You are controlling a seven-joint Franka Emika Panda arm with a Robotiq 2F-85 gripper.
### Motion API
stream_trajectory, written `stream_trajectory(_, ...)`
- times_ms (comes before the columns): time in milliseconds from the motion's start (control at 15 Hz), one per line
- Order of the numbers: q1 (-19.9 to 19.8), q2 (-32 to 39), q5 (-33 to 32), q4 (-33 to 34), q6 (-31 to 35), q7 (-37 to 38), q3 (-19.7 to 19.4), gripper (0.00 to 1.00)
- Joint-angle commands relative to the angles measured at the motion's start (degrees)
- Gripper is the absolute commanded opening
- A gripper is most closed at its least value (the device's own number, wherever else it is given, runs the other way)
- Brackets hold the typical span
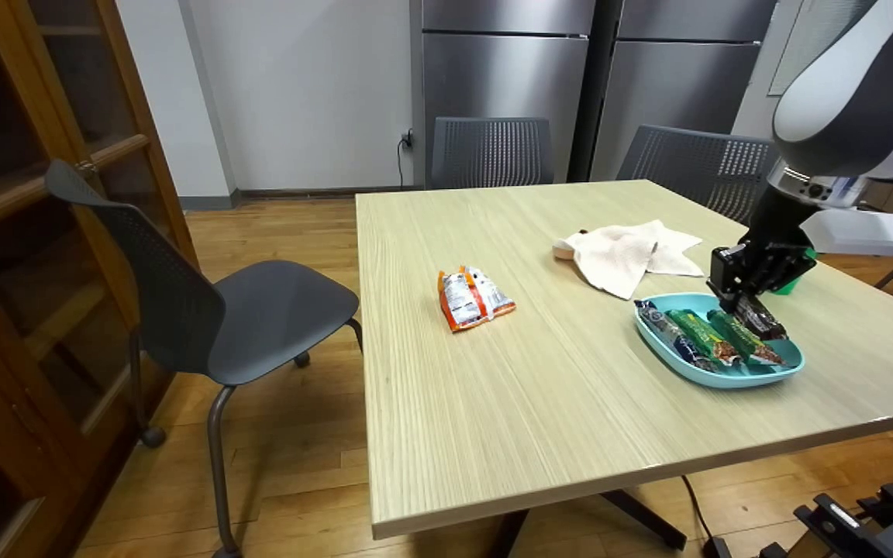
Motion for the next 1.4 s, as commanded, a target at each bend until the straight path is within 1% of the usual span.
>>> stream_trajectory(0, 1.0, 0.4, -1.1, 0.2, 0.9, 0.3, -0.9, 0.04)
stream_trajectory(200, 0.9, 0.6, -0.9, 0.4, 0.6, 0.4, -0.6, 0.04)
stream_trajectory(267, 1.1, 0.6, -0.9, 0.4, 0.6, 0.6, -0.7, 0.4)
stream_trajectory(333, 0.9, 0.5, -0.7, 0.4, 0.5, 0.6, -0.5, 0.4)
stream_trajectory(400, 0.6, 0.3, -0.4, 0.5, 0.3, 0.6, -0.2, 0.46)
stream_trajectory(667, -0.4, -0.2, 0.9, 0.9, 0.1, -0.1, 1.1, 0.76)
stream_trajectory(867, -0.4, -0.2, 0.9, 1.1, 0.3, -0.1, 1.1, 0.98)
stream_trajectory(1000, -0.7, -0.6, 1.5, 1.2, -0.1, 0.0, 1.5, 1.0)
stream_trajectory(1067, -0.2, -1.0, 1.9, 1.3, -0.5, 1.2, 1.1, 1.0)
stream_trajectory(1133, -0.7, -1.5, 2.6, 1.5, -1.5, 1.1, 1.5, 1.0)
stream_trajectory(1333, -1.4, -2.3, 2.5, 2.2, -0.9, -0.8, 2.0, 1.0)
